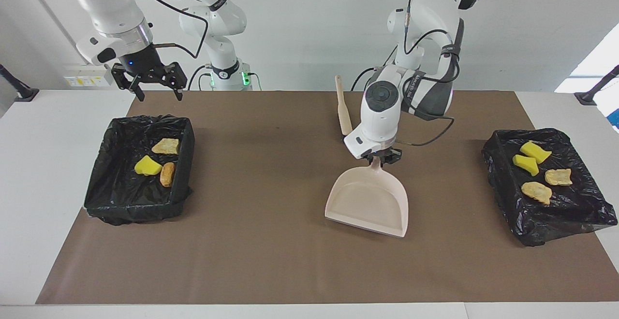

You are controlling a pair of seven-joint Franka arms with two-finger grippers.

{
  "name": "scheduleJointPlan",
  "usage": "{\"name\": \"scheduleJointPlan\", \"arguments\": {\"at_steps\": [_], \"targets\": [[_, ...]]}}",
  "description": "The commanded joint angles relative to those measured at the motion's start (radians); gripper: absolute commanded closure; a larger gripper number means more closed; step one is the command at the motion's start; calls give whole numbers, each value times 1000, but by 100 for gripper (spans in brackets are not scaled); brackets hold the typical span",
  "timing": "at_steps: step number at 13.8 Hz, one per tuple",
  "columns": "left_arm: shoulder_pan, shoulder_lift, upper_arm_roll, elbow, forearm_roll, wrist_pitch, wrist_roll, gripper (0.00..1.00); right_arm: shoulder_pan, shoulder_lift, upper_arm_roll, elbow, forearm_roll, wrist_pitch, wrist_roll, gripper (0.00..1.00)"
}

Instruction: Sweep and dump trash in bin

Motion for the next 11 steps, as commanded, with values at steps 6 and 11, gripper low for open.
{"name": "scheduleJointPlan", "arguments": {"at_steps": [6, 11], "targets": [[-87, 187, 2, 214, -57, -33, -190, 100, -11, -17, 6, -16, 9, -5, -24, 0], [-76, 179, 4, 200, -71, -82, -189, 100, -11, -17, 6, -16, 9, -5, -24, 0]]}}
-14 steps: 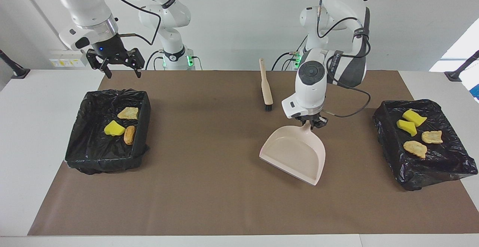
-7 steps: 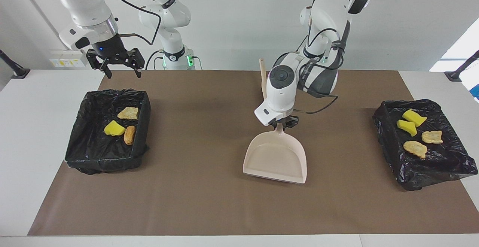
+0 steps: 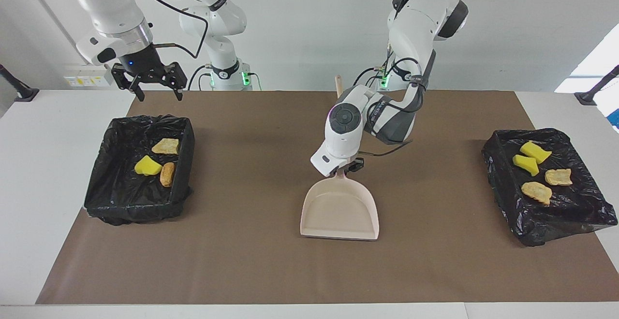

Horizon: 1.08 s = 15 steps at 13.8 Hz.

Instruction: Sweep and dump trash in bin

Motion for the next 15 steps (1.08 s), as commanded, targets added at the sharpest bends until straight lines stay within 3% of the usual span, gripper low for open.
{"name": "scheduleJointPlan", "arguments": {"at_steps": [1, 3, 5, 6, 8, 12, 15], "targets": [[3, 3, 8, 23, -19, -45, -8, 100, -11, -17, 6, -16, 9, -5, -24, 0], [3, 1, 10, 23, -18, -51, -10, 90, -11, -17, 6, -16, 7, -5, -24, 0], [4, 0, 17, 23, -16, -47, -10, 40, -11, -17, 5, -16, 9, -5, -24, 0], [1, -11, 40, 23, -13, -47, -3, 21, -9, -17, 6, -16, 7, -5, -24, 0], [1, -55, 68, 8, -13, -45, 7, 1, -11, -17, 6, -16, 7, -5, -24, 0], [3, -222, 166, -116, -29, -32, 162, 0, -11, -17, 5, -16, 9, -5, -26, 0], [13, -314, 240, -178, -123, -44, 184, 0, -9, -17, 6, -16, 9, -5, -26, 0]]}}
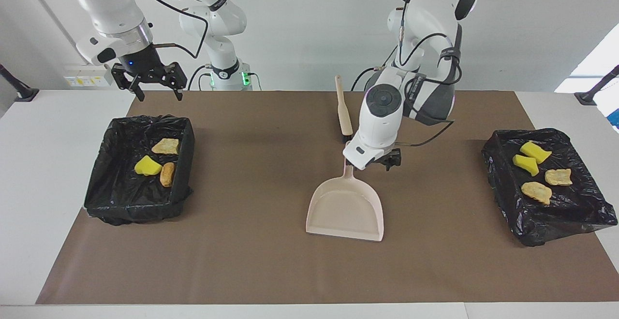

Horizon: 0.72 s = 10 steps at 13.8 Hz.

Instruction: Sweep and dump trash in bin

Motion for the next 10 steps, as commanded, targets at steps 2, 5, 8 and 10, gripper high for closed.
{"name": "scheduleJointPlan", "arguments": {"at_steps": [2, 5, 8, 10], "targets": [[55, -189, 48, -179, -73, 4, 145, 0, -11, -17, 6, -16, 9, -5, -24, 0], [106, -327, 86, -244, -78, -31, 297, 0, -9, -17, 6, -16, 9, -5, -26, 0], [109, -410, 163, -233, -107, -81, 412, 0, -9, -17, 6, -16, 9, -5, -24, 0], [122, -470, 198, -225, -116, -129, 449, 0, -11, -17, 6, -16, 9, -5, -24, 0]]}}
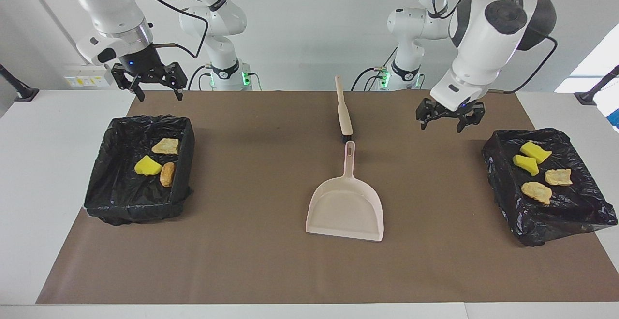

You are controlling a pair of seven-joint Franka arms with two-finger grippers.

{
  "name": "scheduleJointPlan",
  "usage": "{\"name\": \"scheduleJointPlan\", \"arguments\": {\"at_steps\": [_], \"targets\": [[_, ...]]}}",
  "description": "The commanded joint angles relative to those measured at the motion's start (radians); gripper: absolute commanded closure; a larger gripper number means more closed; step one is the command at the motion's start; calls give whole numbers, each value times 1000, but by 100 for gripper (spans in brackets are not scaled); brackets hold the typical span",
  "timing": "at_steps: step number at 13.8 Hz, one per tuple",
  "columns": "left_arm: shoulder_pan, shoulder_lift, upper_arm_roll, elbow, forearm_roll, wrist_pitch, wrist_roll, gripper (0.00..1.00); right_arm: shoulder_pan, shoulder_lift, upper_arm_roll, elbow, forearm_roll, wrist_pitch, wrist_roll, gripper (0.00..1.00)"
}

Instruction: Sweep and dump trash in bin

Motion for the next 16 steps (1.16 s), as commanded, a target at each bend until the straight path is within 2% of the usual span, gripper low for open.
{"name": "scheduleJointPlan", "arguments": {"at_steps": [1, 3, 5, 7, 16], "targets": [[43, -104, 21, -41, -35, -33, 46, 0, -10, -17, 6, -16, 9, -5, -24, 0], [65, -109, 17, 11, -52, -66, 64, 0, -10, -17, 6, -16, 9, -5, -24, 0], [71, -75, 19, 122, -52, -167, 96, 0, -10, -17, 11, -16, 9, -5, -26, 0], [77, -49, 14, 183, -52, -229, 95, 0, -10, -17, 9, -16, 9, -5, -26, 0], [118, -65, -4, 173, -52, -221, 99, 0, -10, -19, 8, -17, 9, -8, -29, 0]]}}
